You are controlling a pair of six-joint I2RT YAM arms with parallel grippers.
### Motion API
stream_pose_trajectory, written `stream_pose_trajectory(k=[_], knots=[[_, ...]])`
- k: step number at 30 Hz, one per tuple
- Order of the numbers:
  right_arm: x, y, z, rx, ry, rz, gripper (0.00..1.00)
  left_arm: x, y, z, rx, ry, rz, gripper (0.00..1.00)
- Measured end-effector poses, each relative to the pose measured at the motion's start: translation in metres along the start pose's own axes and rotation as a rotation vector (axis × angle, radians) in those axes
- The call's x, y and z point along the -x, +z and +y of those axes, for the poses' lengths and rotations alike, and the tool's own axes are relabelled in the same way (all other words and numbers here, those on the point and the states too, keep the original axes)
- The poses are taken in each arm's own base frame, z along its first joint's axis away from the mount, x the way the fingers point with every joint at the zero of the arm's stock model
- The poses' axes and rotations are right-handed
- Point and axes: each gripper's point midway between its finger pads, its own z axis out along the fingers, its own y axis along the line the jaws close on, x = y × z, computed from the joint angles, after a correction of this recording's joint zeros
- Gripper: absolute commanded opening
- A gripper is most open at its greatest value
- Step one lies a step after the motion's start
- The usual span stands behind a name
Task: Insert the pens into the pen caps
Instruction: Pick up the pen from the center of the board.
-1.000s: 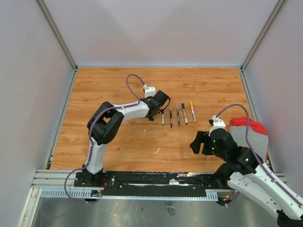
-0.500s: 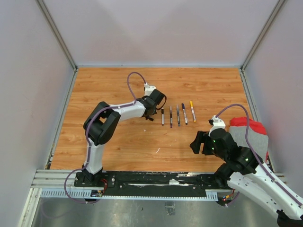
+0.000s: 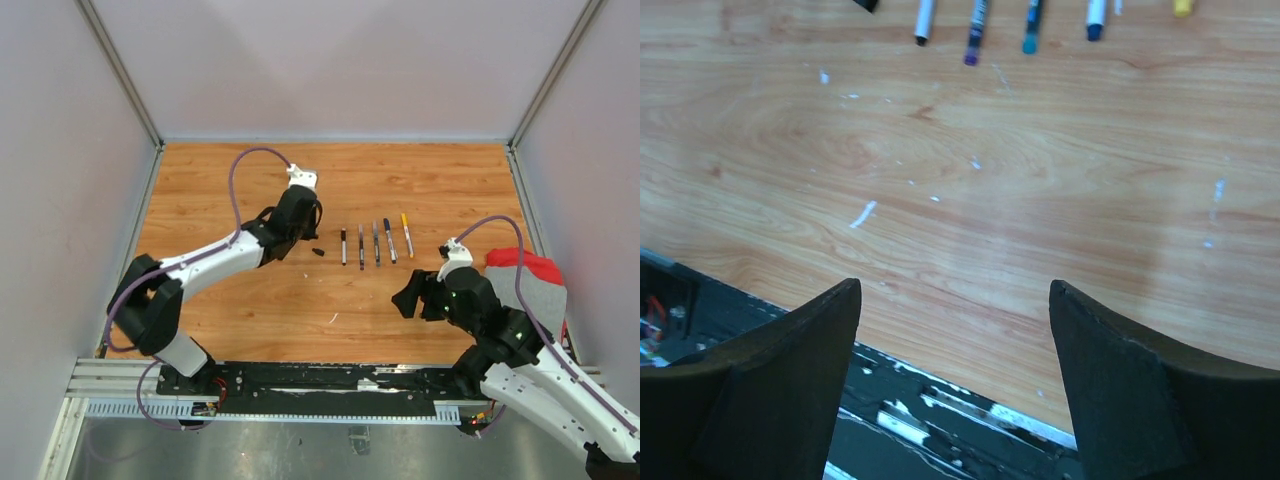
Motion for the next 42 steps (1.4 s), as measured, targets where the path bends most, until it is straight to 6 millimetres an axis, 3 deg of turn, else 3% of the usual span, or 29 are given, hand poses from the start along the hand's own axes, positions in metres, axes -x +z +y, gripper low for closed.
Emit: stream_pose_trajectory(k=[5, 11, 16, 20, 26, 42], knots=[[0.018, 0.012, 0.034, 0.122, 0.051, -0.037, 0.74, -0.026, -0.047, -0.002, -0.138, 0.002, -0.001, 0.01], [0.029, 0.037, 0.072, 0.25, 0.162, -0.044, 0.6, -0.053, -0.098, -0.028, -0.334, -0.01, -0.018, 0.01], [0.028, 0.059, 0.096, 0.311, 0.262, -0.029, 0.52, -0.084, -0.126, -0.04, -0.45, -0.035, -0.002, 0.01], [0.021, 0.067, 0.119, 0.367, 0.328, -0.04, 0.49, -0.094, -0.138, -0.047, -0.504, -0.053, 0.002, 0.0], [0.021, 0.082, 0.123, 0.365, 0.426, -0.069, 0.5, -0.088, -0.151, -0.063, -0.577, -0.077, -0.027, 0.01], [0.028, 0.097, 0.137, 0.397, 0.477, -0.082, 0.41, -0.089, -0.152, -0.072, -0.612, -0.074, -0.023, 0.0]])
